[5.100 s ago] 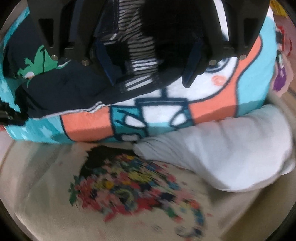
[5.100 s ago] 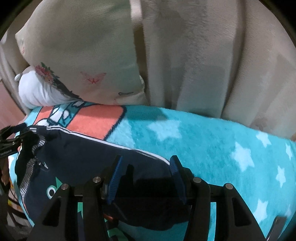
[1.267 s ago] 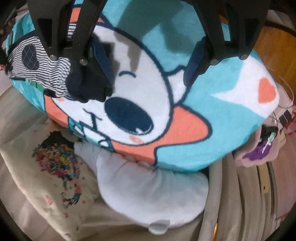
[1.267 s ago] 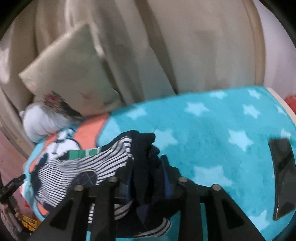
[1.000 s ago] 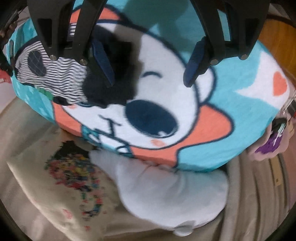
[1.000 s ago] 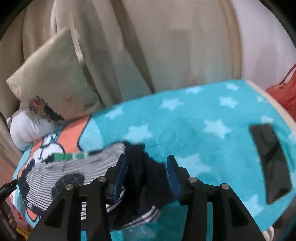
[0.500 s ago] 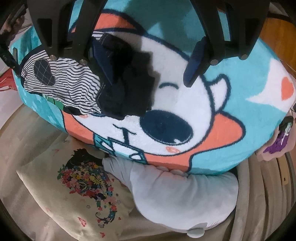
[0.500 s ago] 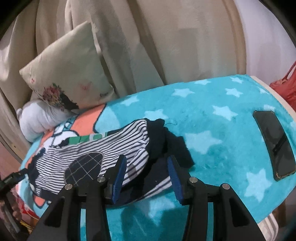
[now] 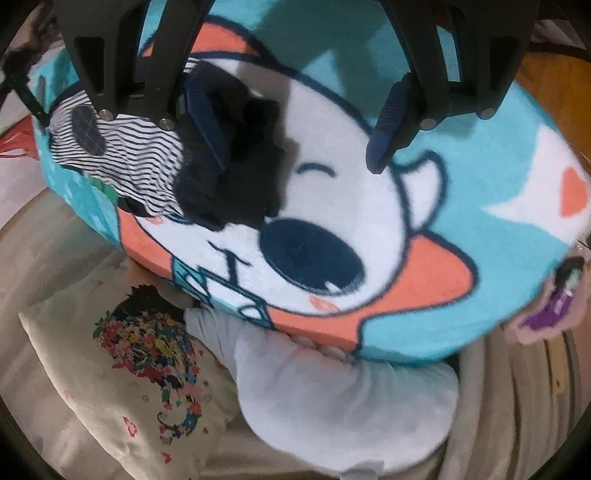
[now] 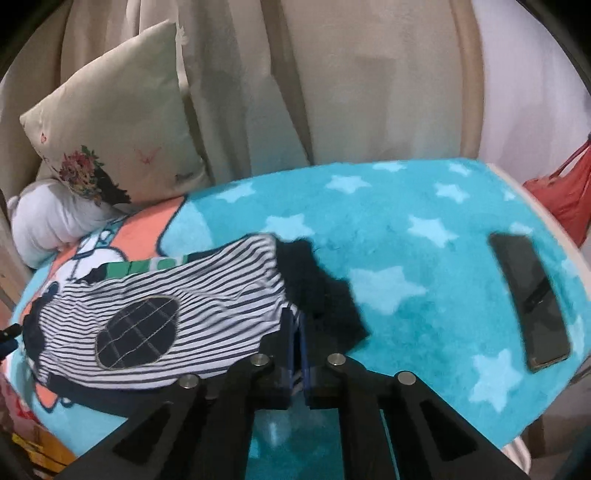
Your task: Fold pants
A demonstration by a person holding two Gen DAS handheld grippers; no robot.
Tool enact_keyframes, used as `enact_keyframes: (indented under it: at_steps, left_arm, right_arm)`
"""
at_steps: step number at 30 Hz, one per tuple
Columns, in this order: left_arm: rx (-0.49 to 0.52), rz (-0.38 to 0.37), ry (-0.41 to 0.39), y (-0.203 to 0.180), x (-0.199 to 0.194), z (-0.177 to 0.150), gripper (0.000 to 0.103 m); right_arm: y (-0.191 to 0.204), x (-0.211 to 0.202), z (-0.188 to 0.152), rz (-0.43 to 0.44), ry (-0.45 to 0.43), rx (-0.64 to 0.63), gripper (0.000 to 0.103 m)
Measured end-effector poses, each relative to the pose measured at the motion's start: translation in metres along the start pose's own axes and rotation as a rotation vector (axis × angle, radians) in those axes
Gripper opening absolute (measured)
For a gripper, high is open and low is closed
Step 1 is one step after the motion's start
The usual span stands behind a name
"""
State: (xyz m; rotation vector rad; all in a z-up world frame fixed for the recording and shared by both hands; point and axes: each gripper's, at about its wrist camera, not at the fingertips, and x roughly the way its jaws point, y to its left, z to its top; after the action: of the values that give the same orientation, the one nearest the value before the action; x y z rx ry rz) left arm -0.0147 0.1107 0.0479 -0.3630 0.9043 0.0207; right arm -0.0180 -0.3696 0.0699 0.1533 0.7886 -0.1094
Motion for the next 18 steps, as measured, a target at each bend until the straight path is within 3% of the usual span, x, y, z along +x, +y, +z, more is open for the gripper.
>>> enact_keyframes:
  at_steps: [5, 6, 7, 8, 15, 18]
  left_arm:
    - [0.028, -0.007, 0.026, -0.013, 0.017, 0.004, 0.072]
    - [0.038, -0.011, 0.032, -0.016, 0.019, 0.006, 0.064]
    - [0.048, -0.020, 0.048, -0.019, 0.021, 0.006, 0.034]
    - [0.055, -0.029, 0.073, -0.021, 0.024, 0.006, 0.030]
    - [0.114, 0.024, 0.079, -0.028, -0.002, -0.007, 0.025]
    - [0.129, 0.058, 0.144, -0.024, 0.009, -0.014, 0.026]
  right_arm:
    - [-0.011, 0.001, -0.003, 0.070, 0.012, 0.075, 0.004]
    - [-0.012, 0.000, -0.004, 0.082, 0.009, 0.086, 0.004]
    - [-0.012, -0.001, -0.005, 0.086, 0.006, 0.090, 0.004]
    - [-0.011, -0.001, -0.006, 0.087, 0.002, 0.091, 0.004]
    - [-0.012, -0.005, -0.003, 0.101, -0.019, 0.106, 0.004]
    - [-0.011, -0.003, -0.003, 0.120, -0.021, 0.121, 0.004]
